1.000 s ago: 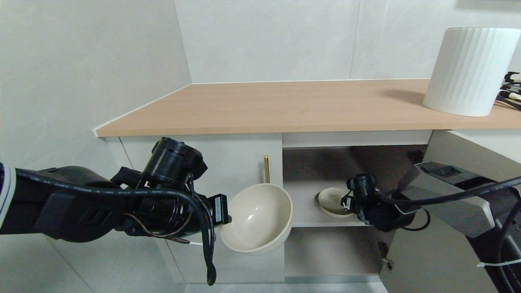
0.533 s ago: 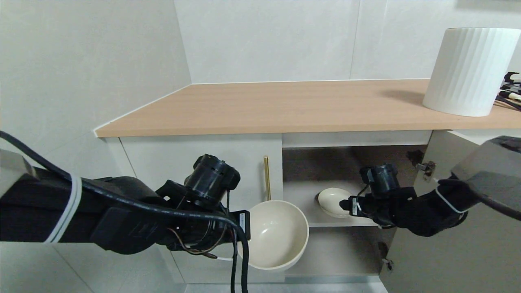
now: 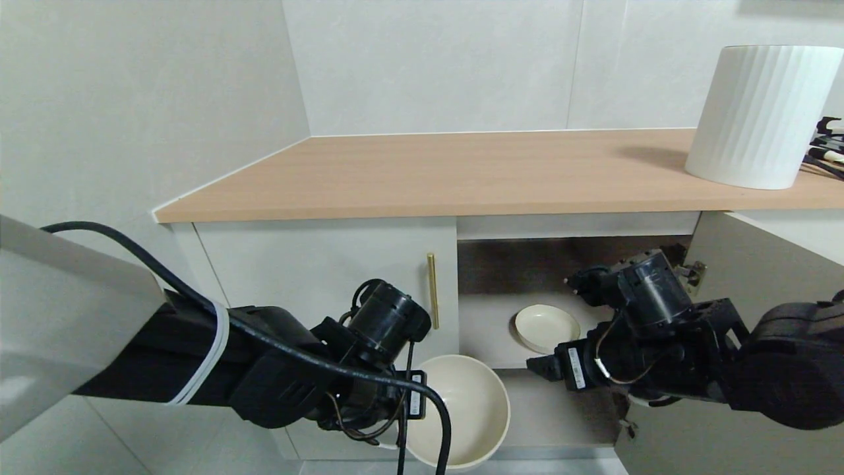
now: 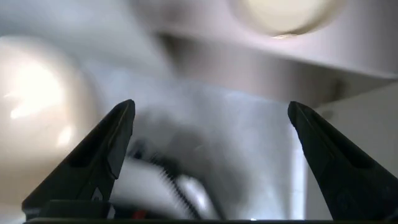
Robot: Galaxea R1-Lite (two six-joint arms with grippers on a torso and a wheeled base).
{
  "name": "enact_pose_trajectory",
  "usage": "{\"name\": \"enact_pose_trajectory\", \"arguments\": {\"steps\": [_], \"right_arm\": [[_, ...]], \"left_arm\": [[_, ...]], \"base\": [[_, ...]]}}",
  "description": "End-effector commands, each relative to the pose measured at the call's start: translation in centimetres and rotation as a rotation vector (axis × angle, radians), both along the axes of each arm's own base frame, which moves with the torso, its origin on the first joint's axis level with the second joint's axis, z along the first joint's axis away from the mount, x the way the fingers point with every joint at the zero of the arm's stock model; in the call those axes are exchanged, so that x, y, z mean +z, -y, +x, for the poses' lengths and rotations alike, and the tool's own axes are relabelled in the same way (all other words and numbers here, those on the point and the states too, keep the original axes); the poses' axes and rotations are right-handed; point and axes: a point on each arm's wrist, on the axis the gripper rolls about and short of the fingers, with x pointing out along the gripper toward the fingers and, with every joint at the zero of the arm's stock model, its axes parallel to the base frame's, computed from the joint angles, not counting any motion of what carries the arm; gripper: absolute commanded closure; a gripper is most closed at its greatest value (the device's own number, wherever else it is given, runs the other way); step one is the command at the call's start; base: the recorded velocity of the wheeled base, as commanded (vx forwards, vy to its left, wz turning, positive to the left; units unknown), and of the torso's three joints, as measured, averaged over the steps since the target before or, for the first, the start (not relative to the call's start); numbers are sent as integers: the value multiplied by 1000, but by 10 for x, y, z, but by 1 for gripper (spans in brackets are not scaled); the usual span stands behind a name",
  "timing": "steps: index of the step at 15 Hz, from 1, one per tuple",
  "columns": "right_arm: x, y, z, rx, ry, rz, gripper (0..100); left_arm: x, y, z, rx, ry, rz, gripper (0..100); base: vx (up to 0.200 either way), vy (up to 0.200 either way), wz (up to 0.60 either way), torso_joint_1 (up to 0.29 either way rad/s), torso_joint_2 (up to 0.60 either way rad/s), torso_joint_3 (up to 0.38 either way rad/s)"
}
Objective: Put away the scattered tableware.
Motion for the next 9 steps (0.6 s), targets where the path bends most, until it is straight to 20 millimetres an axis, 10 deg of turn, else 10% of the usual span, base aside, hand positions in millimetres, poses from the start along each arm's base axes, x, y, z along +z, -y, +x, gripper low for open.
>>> {"name": "enact_pose_trajectory", "arguments": {"steps": [1,9], "right_arm": [[8,-17,-25,101,-17,21,0],[-25,-37,-18,98,-108,-16,0]], "left_arm": [[1,4,-4,-14,1,1,100],[16,11,-18,-59,36,-24,100]], "base": [[0,0,0,0,0,0],[0,0,0,0,0,0]]}}
